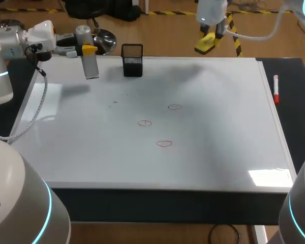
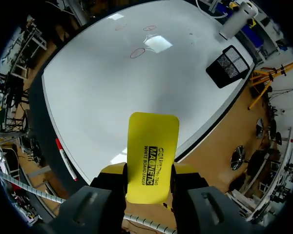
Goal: Pick up the inspection probe, press it on each red-marked spot on the whiteboard one by one, put down the probe, pick up the eraser, and wipe off all the red marks.
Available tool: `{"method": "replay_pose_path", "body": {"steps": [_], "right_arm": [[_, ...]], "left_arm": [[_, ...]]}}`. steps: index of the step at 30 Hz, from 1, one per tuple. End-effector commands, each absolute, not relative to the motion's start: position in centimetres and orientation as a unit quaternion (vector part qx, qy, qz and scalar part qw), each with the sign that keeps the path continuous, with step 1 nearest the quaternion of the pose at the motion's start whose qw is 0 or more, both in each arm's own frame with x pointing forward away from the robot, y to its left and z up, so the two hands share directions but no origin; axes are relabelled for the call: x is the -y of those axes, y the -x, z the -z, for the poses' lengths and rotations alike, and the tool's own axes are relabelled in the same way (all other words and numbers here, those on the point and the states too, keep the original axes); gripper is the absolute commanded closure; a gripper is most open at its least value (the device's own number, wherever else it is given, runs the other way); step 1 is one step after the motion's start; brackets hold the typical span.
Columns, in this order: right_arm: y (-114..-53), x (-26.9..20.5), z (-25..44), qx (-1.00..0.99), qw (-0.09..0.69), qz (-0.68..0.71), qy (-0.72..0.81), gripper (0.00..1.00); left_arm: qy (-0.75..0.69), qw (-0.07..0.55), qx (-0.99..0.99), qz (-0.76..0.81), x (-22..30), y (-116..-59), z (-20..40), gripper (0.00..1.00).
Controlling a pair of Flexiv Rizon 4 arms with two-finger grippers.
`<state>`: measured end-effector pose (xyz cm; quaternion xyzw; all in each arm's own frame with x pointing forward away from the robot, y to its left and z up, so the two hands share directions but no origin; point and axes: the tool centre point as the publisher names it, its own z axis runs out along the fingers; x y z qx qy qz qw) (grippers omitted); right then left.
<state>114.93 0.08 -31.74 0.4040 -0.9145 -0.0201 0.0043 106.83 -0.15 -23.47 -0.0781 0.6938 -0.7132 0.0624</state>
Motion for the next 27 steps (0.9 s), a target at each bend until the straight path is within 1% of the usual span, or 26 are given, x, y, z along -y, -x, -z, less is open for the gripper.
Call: {"method": "replay_pose_path", "body": {"steps": [1, 13, 17, 27], "right_arm": [[-111.8, 2.3, 30.3, 0.919, -0.016, 0.002, -0.394, 1.00], [-109.9, 5.0, 29.5, 0.934, -0.022, -0.003, -0.357, 1.00], [-109.6, 5.3, 29.2, 0.940, -0.037, 0.002, -0.340, 1.00], [-109.6, 5.3, 29.2, 0.940, -0.037, 0.002, -0.340, 1.00]], "left_arm": [[0.079, 0.065, -0.694, 0.713, 0.2, -106.7, 23.3, 1.00], [0.079, 0.065, -0.694, 0.713, 0.2, -106.7, 23.3, 1.00], [0.079, 0.065, -0.694, 0.713, 0.2, -106.7, 23.3, 1.00], [0.079, 0.065, -0.694, 0.713, 0.2, -106.7, 23.3, 1.00]]}}
